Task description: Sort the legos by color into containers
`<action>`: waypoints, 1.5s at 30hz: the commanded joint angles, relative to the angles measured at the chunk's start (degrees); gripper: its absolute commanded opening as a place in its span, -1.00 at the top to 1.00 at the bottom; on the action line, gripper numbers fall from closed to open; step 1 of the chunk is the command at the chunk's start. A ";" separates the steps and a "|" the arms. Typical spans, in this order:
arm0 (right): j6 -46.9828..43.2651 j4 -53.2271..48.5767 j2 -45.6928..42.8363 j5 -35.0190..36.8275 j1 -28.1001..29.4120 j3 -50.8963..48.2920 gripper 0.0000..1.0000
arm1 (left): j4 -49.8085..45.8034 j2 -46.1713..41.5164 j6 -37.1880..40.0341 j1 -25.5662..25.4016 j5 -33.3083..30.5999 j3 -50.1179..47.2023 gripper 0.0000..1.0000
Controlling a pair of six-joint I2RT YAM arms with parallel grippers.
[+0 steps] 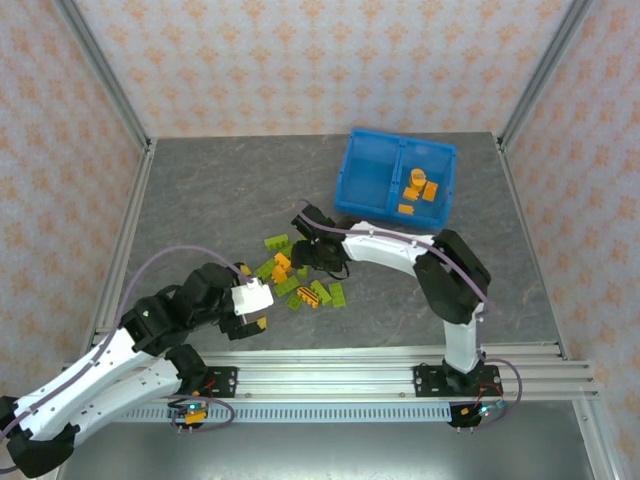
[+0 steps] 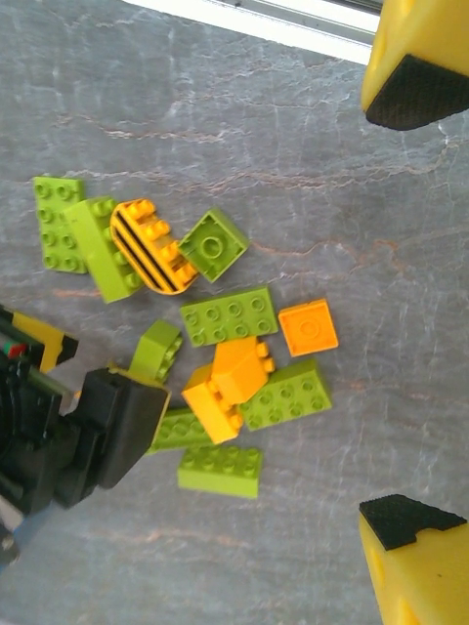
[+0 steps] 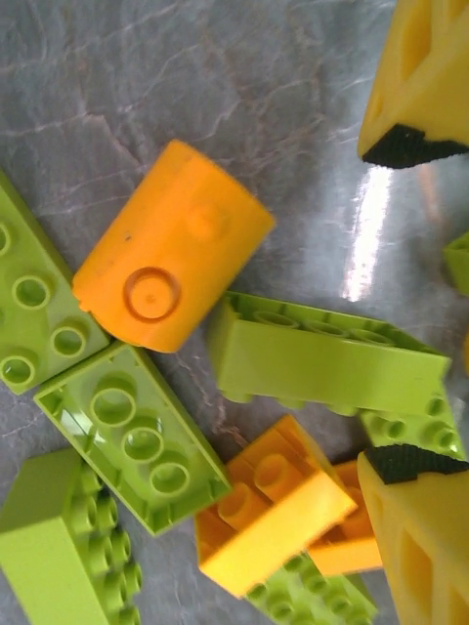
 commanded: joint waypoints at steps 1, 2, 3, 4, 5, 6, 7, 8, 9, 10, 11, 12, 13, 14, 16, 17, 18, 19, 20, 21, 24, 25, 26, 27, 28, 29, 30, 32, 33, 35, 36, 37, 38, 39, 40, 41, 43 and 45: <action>0.95 -1.41 1.82 3.04 1.30 2.04 -0.33 | 5.38 -0.80 -0.79 -0.13 -0.70 -2.60 -0.99; 1.52 -0.64 2.43 2.79 1.29 1.54 -0.29 | 5.30 -0.79 -0.53 -0.07 -1.05 -2.46 -0.99; 1.92 -0.02 2.81 2.55 1.30 1.29 -0.25 | 5.26 -0.83 -0.36 -0.09 -1.64 -2.22 -0.99; 2.22 0.31 3.38 2.19 1.30 1.26 -0.19 | 5.45 -1.03 -0.28 -0.09 -2.42 -2.16 -0.99; 2.39 0.34 4.06 1.95 1.30 1.51 -0.13 | 5.81 -1.50 -0.11 -0.09 -3.15 -2.45 -0.99; 2.42 0.34 4.57 1.88 1.30 1.70 -0.09 | 6.10 -2.02 -0.09 -0.07 -3.64 -2.76 -0.99; 2.48 0.32 4.85 1.98 1.30 1.94 -0.04 | 6.50 -2.79 -0.18 -0.09 -3.94 -3.18 -0.99; 2.56 0.25 5.09 2.39 1.30 2.04 0.02 | 6.72 -3.64 -0.42 -0.04 -3.90 -3.55 -0.99; 2.59 0.25 5.09 2.66 1.30 2.04 0.10 | 6.87 -4.36 -0.57 -0.09 -3.70 -3.85 -0.99; 2.54 0.33 5.02 3.00 1.30 2.06 0.17 | 6.96 -5.16 -0.62 -0.07 -3.30 -4.08 -0.99; 2.43 0.39 5.10 3.13 1.30 2.01 0.24 | 7.21 -5.93 -0.71 -0.09 -2.99 -4.39 -0.99; 2.34 0.56 5.08 3.21 1.30 2.05 0.30 | 7.41 -6.45 -0.78 -0.08 -2.75 -4.60 -0.99; 2.22 0.81 4.93 3.15 1.30 2.13 0.37 | 7.61 -6.88 -0.75 -0.06 -2.45 -4.71 -0.99; 1.99 1.10 4.68 3.10 1.30 2.05 0.41 | 7.69 -7.11 -0.82 -0.09 -2.20 -4.80 -0.99; 1.61 1.39 3.70 3.68 1.30 2.01 0.47 | 7.70 -7.05 -0.83 -0.08 -1.96 -4.75 -0.99; 1.40 1.48 2.85 4.23 1.30 1.92 0.48 | 7.73 -6.95 -0.84 -0.09 -1.88 -4.71 -0.99; 1.11 1.71 1.89 4.58 1.30 1.66 0.49 | 7.70 -6.86 -0.97 -0.08 -1.80 -4.63 -0.99; 0.93 2.27 0.36 4.93 1.30 1.33 0.50 | 7.72 -6.79 -0.97 -0.09 -1.66 -4.62 -0.99; 0.72 3.01 -1.38 5.40 1.30 0.69 0.50 | 7.79 -6.84 -0.98 -0.07 -1.58 -4.62 -0.99; 0.49 3.71 -3.01 5.78 1.30 0.19 0.51 | 7.94 -6.84 -1.04 -0.07 -1.49 -4.67 -0.99; -0.20 4.51 -8.45 8.98 1.30 -0.73 0.52 | 8.76 -7.18 -1.11 -0.09 -0.53 -4.85 -0.99; -0.89 4.05 -10.03 10.69 1.22 -0.42 0.52 | 9.33 -7.26 -1.26 -0.07 0.03 -4.95 -0.99; -1.62 3.28 -11.35 12.66 0.99 0.03 0.53 | 10.09 -7.50 -1.63 -0.09 0.47 -5.14 -0.99; -2.45 2.54 -12.42 14.34 0.59 0.46 0.53 | 10.76 -7.62 -1.91 -0.09 0.94 -5.36 -0.99; -3.51 2.03 -13.33 15.89 -0.17 1.00 0.53 | 11.47 -7.73 -2.10 -0.09 1.63 -5.50 -0.99; -4.91 1.65 -13.92 16.95 -1.22 1.54 0.53 | 12.15 -7.74 -2.44 -0.01 2.17 -5.58 -0.99; -6.02 0.99 -14.03 18.12 -2.35 2.36 0.53 | 12.96 -7.75 -2.86 0.01 2.16 -5.80 -0.99; -8.20 -1.00 -13.60 20.09 -5.81 4.79 0.54 | 14.65 -7.49 -4.20 0.00 0.81 -6.12 -0.99; -9.41 -1.00 -13.17 20.54 -7.50 5.60 0.54 | 15.23 -7.19 -4.88 0.00 -0.38 -6.14 -0.99; -11.52 -0.66 -11.28 20.99 -11.84 7.73 0.54 | 16.50 -6.52 -7.25 0.08 -3.97 -5.90 -0.99; -12.24 -0.46 -9.92 20.58 -13.80 8.78 0.54 | 16.92 -6.08 -8.08 0.16 -5.20 -5.73 -0.99; -12.62 -0.87 -8.13 20.14 -15.77 10.56 0.54 | 16.95 -5.78 -8.51 0.33 -5.77 -5.45 -1.00; -13.11 -1.56 -5.71 19.22 -17.87 12.74 0.54 | 16.87 -5.48 -8.68 0.62 -5.94 -5.21 -0.99; -13.62 -1.96 -3.59 18.52 -19.29 14.64 0.54 | 16.74 -5.34 -9.00 0.78 -6.09 -4.92 -0.99; -14.12 -2.42 -1.22 18.27 -20.53 16.74 0.54 | 16.53 -5.14 -9.50 0.95 -6.19 -4.65 -0.99; -14.39 -2.99 1.19 18.06 -21.63 19.04 0.54 | 16.47 -5.18 -9.81 1.13 -6.29 -4.55 -0.99; -14.63 -3.68 5.31 18.31 -23.25 22.52 0.54 | 16.47 -5.48 -10.10 1.40 -6.68 -4.53 -0.99; -14.73 -3.94 8.89 17.98 -24.69 25.44 0.52 | 16.51 -5.86 -10.29 1.58 -7.11 -4.53 -0.99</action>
